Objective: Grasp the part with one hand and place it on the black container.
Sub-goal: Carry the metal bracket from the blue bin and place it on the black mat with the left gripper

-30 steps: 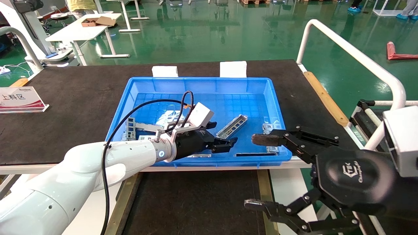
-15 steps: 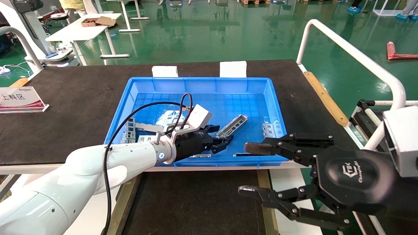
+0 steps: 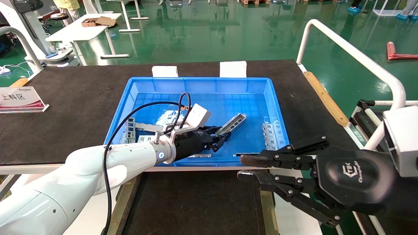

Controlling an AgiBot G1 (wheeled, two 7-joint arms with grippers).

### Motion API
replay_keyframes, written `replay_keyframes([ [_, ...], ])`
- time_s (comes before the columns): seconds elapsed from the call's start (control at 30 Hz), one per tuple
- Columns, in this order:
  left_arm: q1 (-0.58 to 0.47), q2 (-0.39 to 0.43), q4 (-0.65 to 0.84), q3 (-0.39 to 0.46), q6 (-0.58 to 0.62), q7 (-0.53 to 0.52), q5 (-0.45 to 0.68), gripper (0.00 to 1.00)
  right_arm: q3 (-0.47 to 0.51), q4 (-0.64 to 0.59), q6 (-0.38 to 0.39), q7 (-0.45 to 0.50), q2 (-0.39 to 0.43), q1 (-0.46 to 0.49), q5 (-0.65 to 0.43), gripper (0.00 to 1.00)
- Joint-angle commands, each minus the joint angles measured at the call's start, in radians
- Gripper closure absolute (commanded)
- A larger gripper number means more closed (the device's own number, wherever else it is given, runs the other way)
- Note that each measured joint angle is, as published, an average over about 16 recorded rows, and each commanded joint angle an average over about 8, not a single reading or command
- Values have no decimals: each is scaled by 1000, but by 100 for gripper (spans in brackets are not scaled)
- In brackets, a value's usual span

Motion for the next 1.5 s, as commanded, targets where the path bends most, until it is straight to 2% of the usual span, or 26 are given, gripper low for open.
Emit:
replay_keyframes([
  [0.03,-1,0,2,7,-1,1,-13,100,0,0,0,0,0,0,0,100],
  [0.3,-13,-3,18,17,18,12,-66,100,0,0,0,0,0,0,0,100],
  [0.53,-36,-8,23,2,79,31,-132,100,0,0,0,0,0,0,0,100],
  [0.8,-71,-35,28,-31,254,62,-205,100,0,0,0,0,0,0,0,100],
  [1.03,-72,-100,4,-51,439,59,-246,100,0,0,0,0,0,0,0,100],
  [1.27,3,-214,-140,-70,533,49,-289,100,0,0,0,0,0,0,0,100],
  [1.5,152,-361,-424,-75,486,27,-322,100,0,0,0,0,0,0,0,100],
])
